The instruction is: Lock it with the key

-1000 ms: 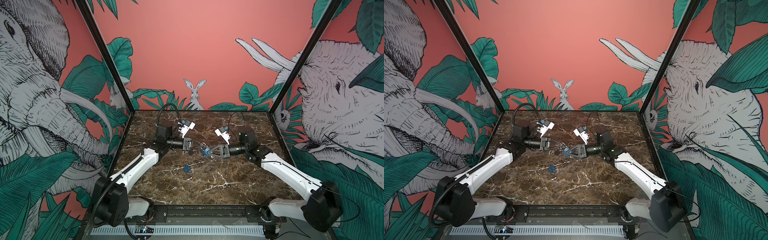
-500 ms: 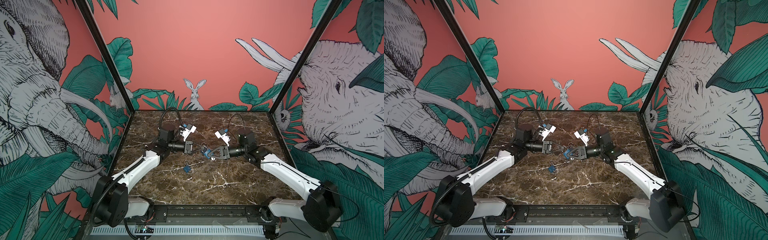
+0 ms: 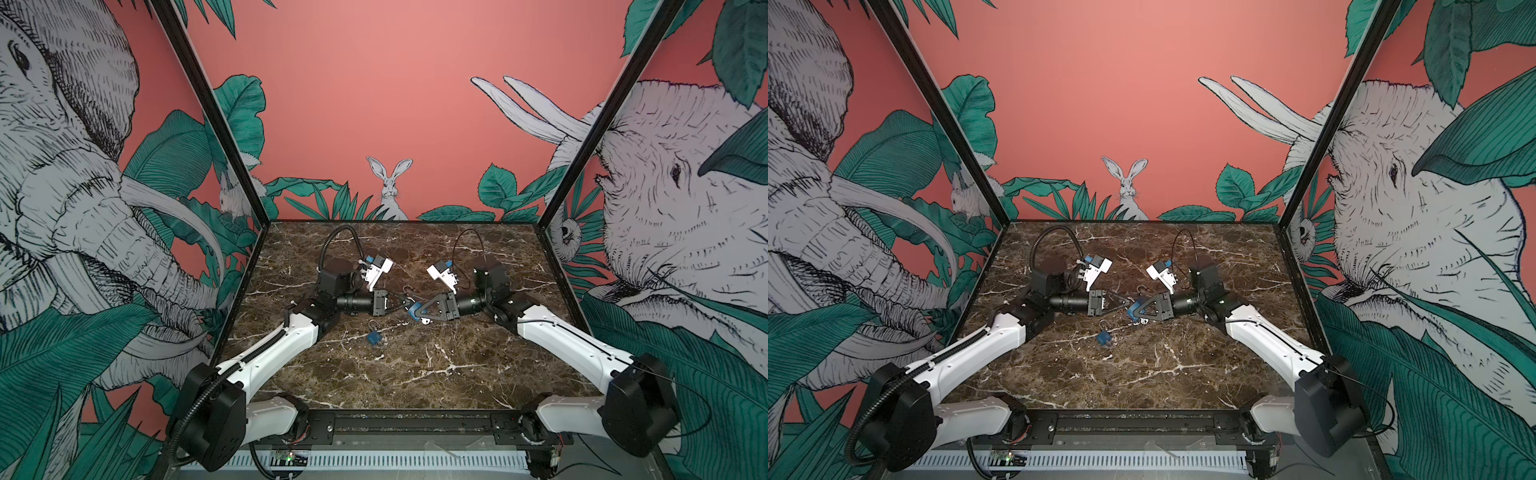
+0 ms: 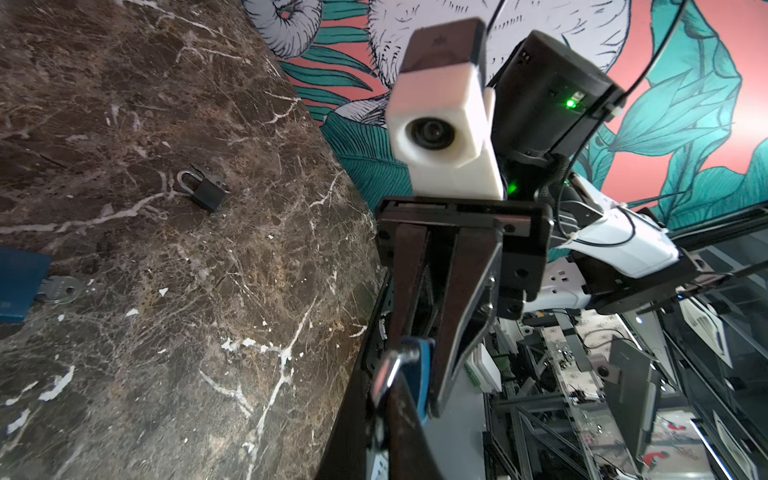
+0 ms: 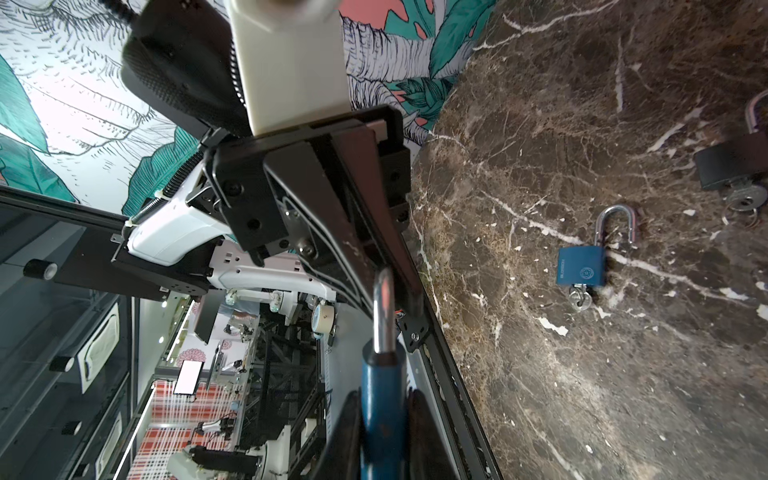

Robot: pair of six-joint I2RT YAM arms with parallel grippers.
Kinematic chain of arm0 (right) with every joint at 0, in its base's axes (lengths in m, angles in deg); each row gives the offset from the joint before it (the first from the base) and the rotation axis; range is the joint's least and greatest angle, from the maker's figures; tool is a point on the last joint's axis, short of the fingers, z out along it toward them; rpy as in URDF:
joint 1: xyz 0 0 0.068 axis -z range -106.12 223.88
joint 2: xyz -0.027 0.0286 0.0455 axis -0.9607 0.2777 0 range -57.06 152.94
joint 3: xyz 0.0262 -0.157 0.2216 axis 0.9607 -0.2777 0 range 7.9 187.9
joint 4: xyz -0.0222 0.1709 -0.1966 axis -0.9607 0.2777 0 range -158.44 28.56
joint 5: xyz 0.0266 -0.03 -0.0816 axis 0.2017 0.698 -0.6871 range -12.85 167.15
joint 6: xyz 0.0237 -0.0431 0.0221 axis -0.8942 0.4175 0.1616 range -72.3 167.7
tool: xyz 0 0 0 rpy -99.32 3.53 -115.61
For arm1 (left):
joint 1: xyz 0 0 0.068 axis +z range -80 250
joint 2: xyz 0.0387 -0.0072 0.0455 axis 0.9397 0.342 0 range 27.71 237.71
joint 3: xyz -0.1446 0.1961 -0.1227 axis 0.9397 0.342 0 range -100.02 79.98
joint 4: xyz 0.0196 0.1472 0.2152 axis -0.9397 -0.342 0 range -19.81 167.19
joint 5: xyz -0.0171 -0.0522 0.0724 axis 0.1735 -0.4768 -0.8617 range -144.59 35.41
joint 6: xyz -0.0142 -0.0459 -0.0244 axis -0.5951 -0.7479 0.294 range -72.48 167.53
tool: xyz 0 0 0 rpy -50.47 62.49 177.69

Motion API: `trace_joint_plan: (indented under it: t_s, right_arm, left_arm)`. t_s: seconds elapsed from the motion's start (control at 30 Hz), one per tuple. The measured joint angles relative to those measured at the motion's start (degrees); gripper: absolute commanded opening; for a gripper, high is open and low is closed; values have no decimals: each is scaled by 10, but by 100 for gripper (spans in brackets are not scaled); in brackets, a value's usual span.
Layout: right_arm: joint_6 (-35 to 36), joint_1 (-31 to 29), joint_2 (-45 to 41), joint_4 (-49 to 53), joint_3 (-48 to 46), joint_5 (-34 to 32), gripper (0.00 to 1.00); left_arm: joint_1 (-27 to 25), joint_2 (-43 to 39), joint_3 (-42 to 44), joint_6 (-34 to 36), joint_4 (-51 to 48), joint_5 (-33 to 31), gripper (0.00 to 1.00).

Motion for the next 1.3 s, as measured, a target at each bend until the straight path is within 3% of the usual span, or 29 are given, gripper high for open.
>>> trace_joint_plan:
  t_s: [0.43, 0.7, 0.77, 0.83, 0.9, 1.07, 1.3]
  right_arm:
    - [60, 1, 34, 17, 16, 1, 0]
    - [125, 1, 19, 54, 35, -60, 1]
    - [130, 1, 19, 53, 37, -71, 18]
    - [138, 0, 18, 54, 38, -84, 25]
    - [147, -3, 18, 56, 38, -101, 39]
    - [164, -3, 6, 53, 38, -125, 53]
    - [145, 20, -49, 16, -2, -125, 58]
  left_arm:
    - [-13, -28, 30, -27, 17, -86, 0]
    - [4, 7, -10, -25, 10, -70, 0]
    - [10, 15, -17, -25, 10, -63, 0]
    - [14, 18, -19, -30, 10, -60, 0]
    - [16, 19, -26, -39, 10, -59, 0]
    - [22, 19, -39, -56, 16, -69, 0]
    - [25, 18, -69, -55, 14, -80, 0]
